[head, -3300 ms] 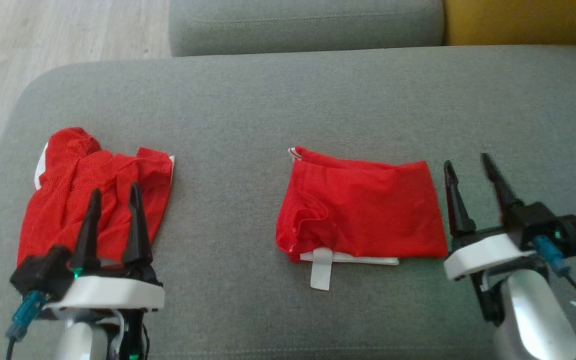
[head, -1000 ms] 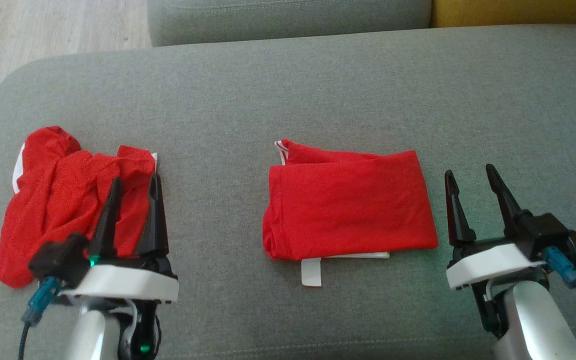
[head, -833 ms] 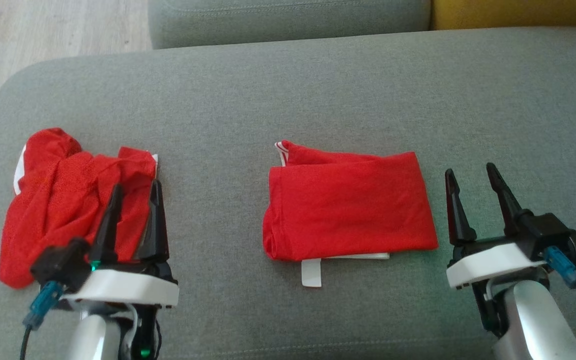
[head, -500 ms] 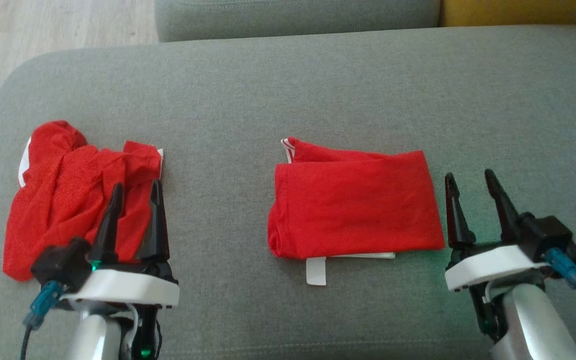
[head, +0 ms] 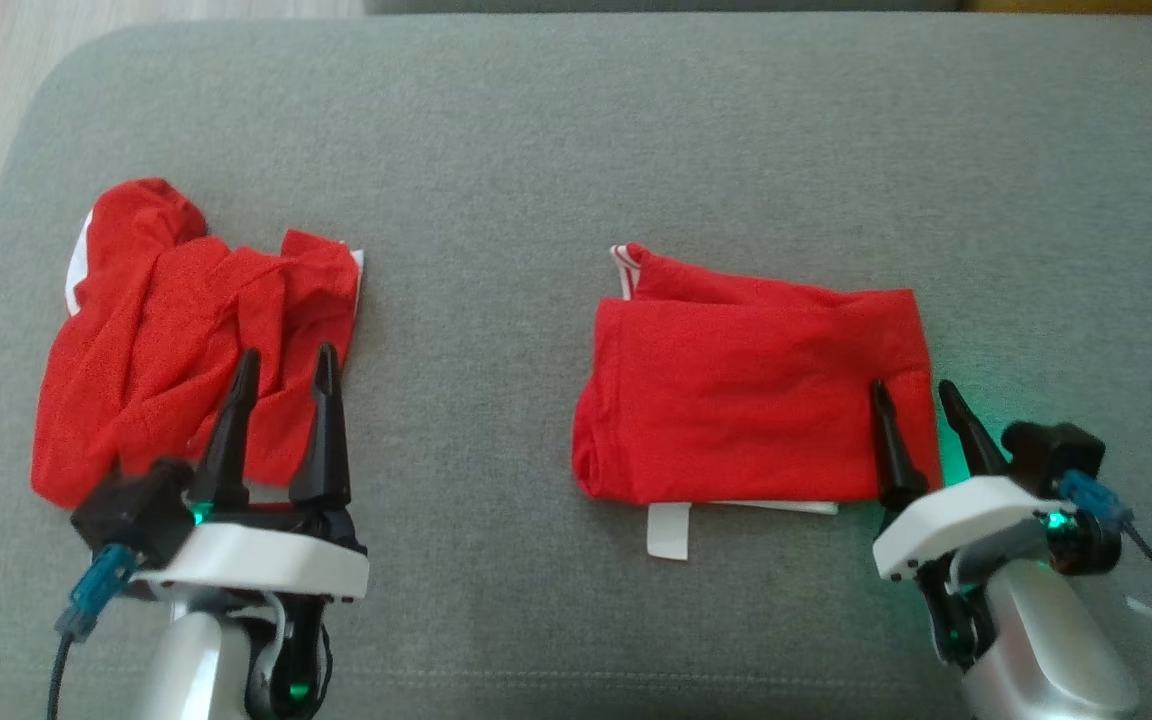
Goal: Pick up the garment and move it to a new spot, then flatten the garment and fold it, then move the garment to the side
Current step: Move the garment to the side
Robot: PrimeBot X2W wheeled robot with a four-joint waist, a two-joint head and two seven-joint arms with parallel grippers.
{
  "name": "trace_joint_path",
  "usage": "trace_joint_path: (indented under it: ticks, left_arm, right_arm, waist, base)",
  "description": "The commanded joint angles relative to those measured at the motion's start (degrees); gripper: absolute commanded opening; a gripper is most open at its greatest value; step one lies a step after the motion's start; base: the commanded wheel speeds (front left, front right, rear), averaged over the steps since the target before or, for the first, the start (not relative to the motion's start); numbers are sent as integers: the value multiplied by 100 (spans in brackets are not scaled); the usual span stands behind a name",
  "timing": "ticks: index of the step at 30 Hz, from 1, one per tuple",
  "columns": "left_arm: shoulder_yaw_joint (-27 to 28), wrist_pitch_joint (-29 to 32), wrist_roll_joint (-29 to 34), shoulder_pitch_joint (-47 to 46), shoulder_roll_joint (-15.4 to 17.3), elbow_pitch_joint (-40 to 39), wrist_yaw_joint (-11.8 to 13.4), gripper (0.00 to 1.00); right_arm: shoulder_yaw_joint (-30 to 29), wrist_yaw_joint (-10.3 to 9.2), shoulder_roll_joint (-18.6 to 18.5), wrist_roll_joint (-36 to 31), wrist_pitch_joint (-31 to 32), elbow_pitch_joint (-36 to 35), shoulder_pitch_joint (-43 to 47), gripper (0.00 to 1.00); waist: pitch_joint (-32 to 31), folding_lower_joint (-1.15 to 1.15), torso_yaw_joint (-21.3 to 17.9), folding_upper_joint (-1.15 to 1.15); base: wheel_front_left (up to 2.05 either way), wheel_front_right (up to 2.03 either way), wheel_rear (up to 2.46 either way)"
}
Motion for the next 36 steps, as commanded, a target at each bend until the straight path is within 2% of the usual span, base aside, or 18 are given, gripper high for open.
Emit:
trace_joint_path:
  ticks: [1, 9, 15, 16, 17, 18, 23, 28, 32, 36]
  left_arm:
    - [144, -29, -21, -291, 65, -148, -27, 100]
    - [110, -29, -30, -419, 65, -152, -45, 100]
    - [170, -29, -8, -466, 65, -155, -53, 100]
    - [184, -29, 0, -467, 65, -148, -59, 100]
    - [190, -29, 5, -473, 65, -141, -65, 100]
    - [195, -29, 9, -479, 65, -137, -70, 100]
    - [205, -29, 19, -486, 65, -166, -74, 100]
    - [207, -29, 21, -486, 65, -232, -60, 100]
    - [227, -29, 26, -520, 65, -292, -65, 100]
    - [232, -29, 21, -610, 65, -342, -87, 100]
  right_arm:
    - [118, 19, -5, -8, -22, 17, -270, 100]
    - [47, 19, -5, -108, 141, 723, -613, 100]
    - [37, 19, -5, -148, 23, 1135, -823, 100]
    - [99, 19, -5, -125, 2, 1184, -850, 94]
    - [163, 19, -5, -108, -24, 1216, -880, 31]
    - [212, 19, -5, -117, -53, 1239, -912, 0]
    - [223, 19, -5, -542, -141, 1220, -1145, 0]
    - [-86, 19, -77, -1616, -105, 864, -1390, 0]
    - [-162, 19, -445, -2169, 90, 533, -1555, 0]
    - [-253, 19, -1024, -2384, 370, 380, -1714, 0]
  waist:
    - [90, 0, 77, 0]
    - [267, 0, 183, 0]
    - [327, 0, 93, 0]
    - [322, 0, 56, 0]
    - [313, 0, 21, 0]
    - [297, 0, -21, 0]
    - [213, 0, -246, 0]
    - [203, 0, -438, 0]
    - [300, 0, -532, 0]
    - [473, 0, -562, 0]
  base:
    - [0, 0, 0]
    - [0, 0, 0]
    - [0, 0, 0]
    - [0, 0, 0]
    - [0, 0, 0]
    - [0, 0, 0]
    - [0, 0, 0]
    - [0, 0, 0]
    - [0, 0, 0]
    - [0, 0, 0]
